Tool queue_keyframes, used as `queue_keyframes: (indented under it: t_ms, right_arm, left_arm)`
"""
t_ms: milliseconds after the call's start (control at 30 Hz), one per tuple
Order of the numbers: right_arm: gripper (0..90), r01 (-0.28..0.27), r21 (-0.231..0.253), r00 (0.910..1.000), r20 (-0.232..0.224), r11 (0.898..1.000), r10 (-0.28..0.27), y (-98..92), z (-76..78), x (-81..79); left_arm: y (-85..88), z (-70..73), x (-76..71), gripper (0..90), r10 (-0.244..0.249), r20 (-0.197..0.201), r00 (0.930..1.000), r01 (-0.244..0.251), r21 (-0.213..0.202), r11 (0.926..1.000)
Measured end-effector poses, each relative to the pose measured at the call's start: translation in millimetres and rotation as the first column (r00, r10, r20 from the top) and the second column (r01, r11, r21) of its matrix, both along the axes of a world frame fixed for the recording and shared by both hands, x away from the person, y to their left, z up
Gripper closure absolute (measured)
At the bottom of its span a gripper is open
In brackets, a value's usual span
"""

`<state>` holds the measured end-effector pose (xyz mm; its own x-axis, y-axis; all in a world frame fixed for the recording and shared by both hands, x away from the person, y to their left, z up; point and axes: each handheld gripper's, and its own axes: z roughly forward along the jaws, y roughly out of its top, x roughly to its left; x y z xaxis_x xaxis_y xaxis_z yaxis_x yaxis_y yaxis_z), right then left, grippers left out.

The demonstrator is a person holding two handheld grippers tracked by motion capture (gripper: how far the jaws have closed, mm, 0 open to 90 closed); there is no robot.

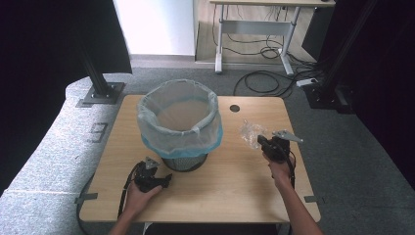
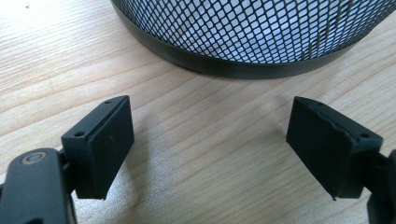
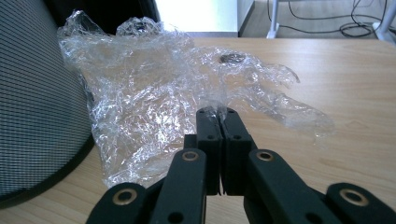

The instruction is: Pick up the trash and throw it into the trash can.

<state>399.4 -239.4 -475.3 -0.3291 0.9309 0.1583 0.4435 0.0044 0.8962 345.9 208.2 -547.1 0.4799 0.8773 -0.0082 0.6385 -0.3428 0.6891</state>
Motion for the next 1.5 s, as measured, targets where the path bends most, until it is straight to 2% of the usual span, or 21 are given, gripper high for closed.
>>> queue_keyframes:
  t_ms: [333,667,1000,1500]
  right_arm:
    - [87.8,-0.036,0.022,0.9979,0.054,0.999,0.035,7.7,19.4,-7.8]
    - [87.8,-0.041,0.070,0.9933,0.110,0.997,0.033,2.2,40.2,-16.3]
    - [87.9,-0.070,0.112,0.9795,0.196,0.991,0.047,-5.0,74.3,-26.3]
    - [87.9,-0.077,0.143,0.9715,0.233,0.987,0.042,-8.0,89.8,-31.7]
  left_arm:
    - [-0.1,0.0,0.0,14.8,-0.002,0.000,1.0000,0.002,0.000,1.0000]
    - [-0.2,0.0,0.2,14.8,-0.004,0.000,1.0000,0.004,0.000,1.0000]
    - [-0.5,0.1,0.2,14.7,-0.006,-0.001,1.0000,0.006,0.001,1.0000]
    - [-0.6,0.2,0.3,14.7,-0.006,-0.001,1.0000,0.006,0.002,1.0000]
